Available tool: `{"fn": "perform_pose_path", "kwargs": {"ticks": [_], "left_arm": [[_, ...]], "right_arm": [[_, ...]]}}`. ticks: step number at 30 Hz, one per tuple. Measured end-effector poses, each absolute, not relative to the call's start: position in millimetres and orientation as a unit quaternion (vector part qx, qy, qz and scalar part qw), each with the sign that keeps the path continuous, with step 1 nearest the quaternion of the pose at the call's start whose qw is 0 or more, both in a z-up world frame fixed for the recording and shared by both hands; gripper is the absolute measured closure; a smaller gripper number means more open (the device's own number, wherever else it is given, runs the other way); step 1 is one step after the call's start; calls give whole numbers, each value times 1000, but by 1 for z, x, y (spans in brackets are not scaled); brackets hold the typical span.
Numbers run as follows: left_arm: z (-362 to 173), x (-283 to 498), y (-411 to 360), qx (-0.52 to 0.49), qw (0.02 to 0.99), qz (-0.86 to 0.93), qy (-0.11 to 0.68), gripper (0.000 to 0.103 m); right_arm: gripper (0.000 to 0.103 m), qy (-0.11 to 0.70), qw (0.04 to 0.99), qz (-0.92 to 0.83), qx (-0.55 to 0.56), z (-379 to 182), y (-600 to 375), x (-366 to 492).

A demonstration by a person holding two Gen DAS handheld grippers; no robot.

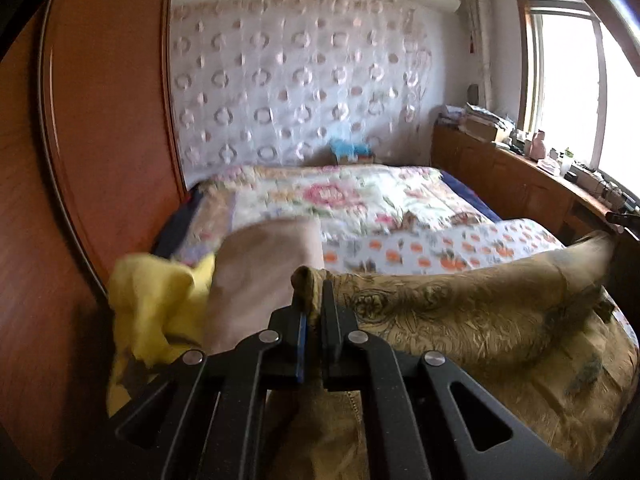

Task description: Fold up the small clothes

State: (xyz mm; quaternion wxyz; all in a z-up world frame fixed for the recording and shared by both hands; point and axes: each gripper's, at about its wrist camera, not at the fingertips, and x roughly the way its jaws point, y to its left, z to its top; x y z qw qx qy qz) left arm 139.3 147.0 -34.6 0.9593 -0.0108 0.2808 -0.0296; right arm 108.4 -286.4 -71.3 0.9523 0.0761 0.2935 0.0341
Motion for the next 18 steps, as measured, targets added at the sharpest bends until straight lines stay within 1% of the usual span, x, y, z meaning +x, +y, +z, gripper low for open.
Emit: {"fn": "perform_pose_path", "kwargs": {"ticks": [3,9,10,11,12,13,15,18], "left_arm": [[-44,133,142,-4,957,-34,288,97],[-45,138,136,-5,956,-34,291,97],[-45,140,134,-4,956,-34,292,97],[-45,141,134,-4,955,-35,293,97],[-45,151,136,-3,955,-35,296,97],[-46,154,136,-2,954,-35,299,97],[-48,160,136,1,952,-34,303,97],[-51,161,135,2,951,-34,307,97]], "right_arm": [[103,300,950,19,80,-83,-303,111],[103,320,944,79,30,-98,-270,128],[99,325,941,93,23,-102,-259,134],[94,330,938,102,18,-104,-254,141],[79,333,937,107,13,-111,-250,134],[52,336,935,112,9,-113,-245,143],[27,345,930,128,13,-117,-241,163],[27,369,921,126,6,-130,-246,197]]}}
